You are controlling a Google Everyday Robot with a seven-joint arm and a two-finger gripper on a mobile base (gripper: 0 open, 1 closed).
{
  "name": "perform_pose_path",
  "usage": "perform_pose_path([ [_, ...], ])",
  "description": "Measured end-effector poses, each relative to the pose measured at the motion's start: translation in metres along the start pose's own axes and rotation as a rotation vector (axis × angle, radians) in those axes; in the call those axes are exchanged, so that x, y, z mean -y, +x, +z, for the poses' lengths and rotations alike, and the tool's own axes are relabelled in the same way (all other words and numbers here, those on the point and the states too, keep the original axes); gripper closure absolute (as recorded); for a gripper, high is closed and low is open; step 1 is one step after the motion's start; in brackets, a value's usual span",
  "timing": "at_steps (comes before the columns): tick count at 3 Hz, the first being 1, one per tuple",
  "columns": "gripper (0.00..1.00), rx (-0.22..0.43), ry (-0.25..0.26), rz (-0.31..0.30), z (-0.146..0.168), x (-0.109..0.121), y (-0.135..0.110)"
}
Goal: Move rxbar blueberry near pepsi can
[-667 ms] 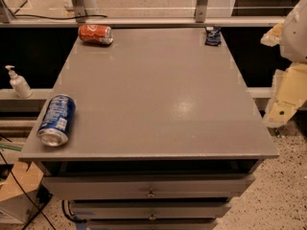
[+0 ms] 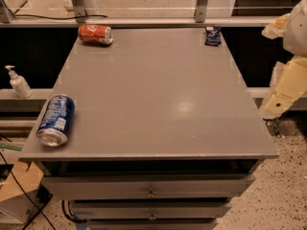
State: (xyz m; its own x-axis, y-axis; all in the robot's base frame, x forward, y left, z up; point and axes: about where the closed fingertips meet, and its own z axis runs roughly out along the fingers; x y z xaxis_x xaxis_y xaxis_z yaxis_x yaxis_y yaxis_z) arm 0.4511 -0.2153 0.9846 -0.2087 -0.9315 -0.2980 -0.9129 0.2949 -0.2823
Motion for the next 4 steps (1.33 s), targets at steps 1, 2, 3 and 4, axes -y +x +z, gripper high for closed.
perform_pose_path([
  [1, 0.0, 0.153, 0.044, 0.046, 0.005, 0.023, -0.006],
  [2, 0.0, 0.27, 0.083, 0.103, 0.014, 0.05, -0.009],
  [3, 0.0, 0.352, 0.125, 0.166, 0.028, 0.089, -0.007],
  [4, 0.0, 0.425, 0.147, 0.217, 0.044, 0.131, -0.003],
])
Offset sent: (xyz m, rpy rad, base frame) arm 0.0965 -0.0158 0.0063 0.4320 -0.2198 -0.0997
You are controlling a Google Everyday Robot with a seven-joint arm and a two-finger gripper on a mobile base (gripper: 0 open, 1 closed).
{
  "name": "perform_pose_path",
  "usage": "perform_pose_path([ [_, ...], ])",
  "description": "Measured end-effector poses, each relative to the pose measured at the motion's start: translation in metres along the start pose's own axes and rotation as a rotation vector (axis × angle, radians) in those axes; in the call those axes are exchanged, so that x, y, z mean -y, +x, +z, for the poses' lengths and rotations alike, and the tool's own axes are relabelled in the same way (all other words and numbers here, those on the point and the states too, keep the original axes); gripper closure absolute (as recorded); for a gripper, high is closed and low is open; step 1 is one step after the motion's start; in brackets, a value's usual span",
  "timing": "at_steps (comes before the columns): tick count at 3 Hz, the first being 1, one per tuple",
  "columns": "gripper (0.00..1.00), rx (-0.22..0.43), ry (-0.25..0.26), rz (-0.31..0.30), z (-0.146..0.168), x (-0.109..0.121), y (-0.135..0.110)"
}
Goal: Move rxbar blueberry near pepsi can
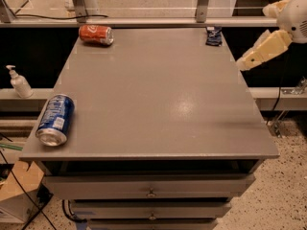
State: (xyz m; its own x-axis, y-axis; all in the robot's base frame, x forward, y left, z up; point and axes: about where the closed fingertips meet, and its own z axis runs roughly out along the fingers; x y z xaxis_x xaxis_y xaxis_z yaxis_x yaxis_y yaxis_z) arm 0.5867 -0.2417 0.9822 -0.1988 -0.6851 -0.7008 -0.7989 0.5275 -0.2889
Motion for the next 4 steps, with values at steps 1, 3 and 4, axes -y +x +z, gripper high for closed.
perform_pose_path([
  [1, 0.0, 0.066, 0.024, 0.067, 0.028, 0.046, 0.007],
  [3, 0.0, 0.085, 0.035, 0.1, 0.041, 0.052, 0.006],
  [4, 0.0, 0.124, 0.077, 0.143, 0.058, 0.071, 0.006],
])
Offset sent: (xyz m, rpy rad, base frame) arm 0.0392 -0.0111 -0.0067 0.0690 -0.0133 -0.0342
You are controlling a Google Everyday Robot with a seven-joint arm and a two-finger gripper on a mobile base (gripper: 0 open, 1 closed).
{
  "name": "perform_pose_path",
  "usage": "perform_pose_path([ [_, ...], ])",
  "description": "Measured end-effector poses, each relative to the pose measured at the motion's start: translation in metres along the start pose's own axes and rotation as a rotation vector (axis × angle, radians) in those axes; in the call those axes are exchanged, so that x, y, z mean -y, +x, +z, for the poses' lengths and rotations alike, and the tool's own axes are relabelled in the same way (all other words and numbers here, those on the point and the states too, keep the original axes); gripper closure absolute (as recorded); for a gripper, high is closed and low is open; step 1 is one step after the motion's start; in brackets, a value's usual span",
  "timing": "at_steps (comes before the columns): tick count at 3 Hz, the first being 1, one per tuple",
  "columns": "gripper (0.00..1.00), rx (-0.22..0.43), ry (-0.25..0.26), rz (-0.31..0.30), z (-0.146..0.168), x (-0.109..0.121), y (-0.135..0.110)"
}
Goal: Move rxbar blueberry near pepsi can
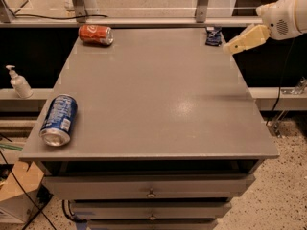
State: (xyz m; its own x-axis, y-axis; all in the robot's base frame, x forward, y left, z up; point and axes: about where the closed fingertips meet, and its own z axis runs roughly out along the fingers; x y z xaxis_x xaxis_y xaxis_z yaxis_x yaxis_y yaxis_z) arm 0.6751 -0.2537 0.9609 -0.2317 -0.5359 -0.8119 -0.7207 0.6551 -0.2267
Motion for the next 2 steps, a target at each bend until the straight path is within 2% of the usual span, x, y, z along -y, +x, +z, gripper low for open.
perform_pose_path([
  [2, 0.0, 0.046, 0.101, 0.081, 0.039, 0.04, 0.004],
])
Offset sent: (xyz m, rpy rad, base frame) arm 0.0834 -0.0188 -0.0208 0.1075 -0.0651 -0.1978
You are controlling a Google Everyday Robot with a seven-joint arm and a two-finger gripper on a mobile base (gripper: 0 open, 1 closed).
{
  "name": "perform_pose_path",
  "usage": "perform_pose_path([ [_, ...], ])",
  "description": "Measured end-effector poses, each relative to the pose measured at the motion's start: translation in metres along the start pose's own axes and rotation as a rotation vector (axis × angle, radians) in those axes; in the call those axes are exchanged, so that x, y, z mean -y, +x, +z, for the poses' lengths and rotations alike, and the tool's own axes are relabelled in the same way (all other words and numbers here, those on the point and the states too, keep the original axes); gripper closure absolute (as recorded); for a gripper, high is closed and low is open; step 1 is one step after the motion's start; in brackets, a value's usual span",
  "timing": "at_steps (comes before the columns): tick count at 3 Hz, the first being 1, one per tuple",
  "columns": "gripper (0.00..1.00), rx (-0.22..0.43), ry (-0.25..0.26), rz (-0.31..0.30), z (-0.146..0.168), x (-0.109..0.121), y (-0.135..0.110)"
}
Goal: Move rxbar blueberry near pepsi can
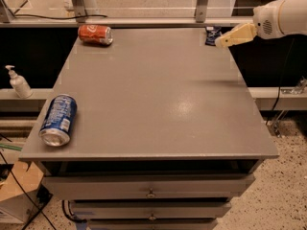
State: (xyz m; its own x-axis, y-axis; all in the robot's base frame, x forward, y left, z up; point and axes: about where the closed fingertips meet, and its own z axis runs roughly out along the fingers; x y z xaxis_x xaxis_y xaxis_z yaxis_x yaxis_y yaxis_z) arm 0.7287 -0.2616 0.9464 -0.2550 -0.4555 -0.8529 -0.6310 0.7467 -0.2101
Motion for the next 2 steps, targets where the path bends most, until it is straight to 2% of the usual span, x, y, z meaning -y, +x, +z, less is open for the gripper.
perform_pose_path([
  [2, 0.0, 0.014, 0.044, 0.083, 0.046, 0.025, 0.009],
])
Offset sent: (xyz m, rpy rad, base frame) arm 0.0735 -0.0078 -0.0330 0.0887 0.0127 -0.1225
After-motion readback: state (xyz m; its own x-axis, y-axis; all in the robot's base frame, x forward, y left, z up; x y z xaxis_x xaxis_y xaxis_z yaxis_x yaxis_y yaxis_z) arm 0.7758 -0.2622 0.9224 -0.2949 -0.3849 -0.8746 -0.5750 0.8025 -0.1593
